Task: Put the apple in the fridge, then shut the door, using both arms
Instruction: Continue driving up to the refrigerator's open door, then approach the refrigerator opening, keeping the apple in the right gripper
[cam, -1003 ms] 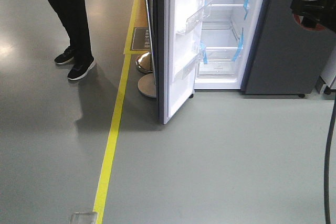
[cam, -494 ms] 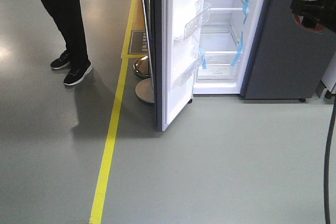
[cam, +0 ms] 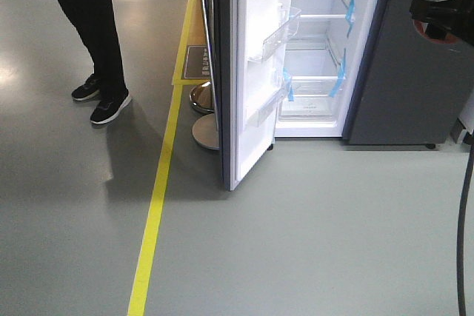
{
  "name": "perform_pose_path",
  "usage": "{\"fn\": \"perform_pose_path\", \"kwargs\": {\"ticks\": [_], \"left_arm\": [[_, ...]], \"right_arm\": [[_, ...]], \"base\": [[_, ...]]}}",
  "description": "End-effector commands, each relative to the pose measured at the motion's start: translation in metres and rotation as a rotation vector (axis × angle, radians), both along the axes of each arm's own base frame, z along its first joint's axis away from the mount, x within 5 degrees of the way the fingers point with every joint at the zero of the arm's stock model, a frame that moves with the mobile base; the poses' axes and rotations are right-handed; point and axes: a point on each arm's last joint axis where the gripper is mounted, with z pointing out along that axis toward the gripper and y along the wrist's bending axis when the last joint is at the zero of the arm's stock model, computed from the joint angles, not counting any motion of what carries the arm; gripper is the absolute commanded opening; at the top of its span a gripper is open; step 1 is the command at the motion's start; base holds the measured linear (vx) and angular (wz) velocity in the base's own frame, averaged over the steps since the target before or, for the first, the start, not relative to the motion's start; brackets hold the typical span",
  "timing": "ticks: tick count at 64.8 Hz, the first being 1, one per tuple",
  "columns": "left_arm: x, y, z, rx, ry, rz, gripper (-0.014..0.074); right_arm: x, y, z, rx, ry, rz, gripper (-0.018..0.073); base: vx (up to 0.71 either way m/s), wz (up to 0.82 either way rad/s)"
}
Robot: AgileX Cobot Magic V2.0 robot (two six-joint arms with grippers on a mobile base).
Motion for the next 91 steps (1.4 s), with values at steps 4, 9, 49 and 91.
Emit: {"fn": "perform_pose_path", "kwargs": {"ticks": [4, 9, 49, 91], "left_arm": [[0.0003, -0.0002, -0.0001, -0.009, -0.072, -0.003, -0.0006], [0.0003, -0.0002, -0.0001, -0.009, -0.072, -0.003, -0.0006], [0.0003, -0.0002, -0.0001, -0.009, -0.072, -0.003, -0.0006], [0.0003, -0.0002, -0.0001, -0.009, -0.072, -0.003, -0.0006]], "right_arm": [[-0.0070, -0.0036, 0.0250, 0.004, -0.132, -0.029, 0.0152], [-0.0070, -0.0036, 0.0250, 0.004, -0.132, -0.029, 0.0152], [-0.0070, -0.0036, 0.0250, 0.004, -0.132, -0.029, 0.0152], [-0.0070, -0.0036, 0.0250, 0.004, -0.132, -0.029, 0.0152]], "base": [[0.04, 0.02], [0.04, 0.02], [0.05, 0.01], [0.09, -0.01]]}}
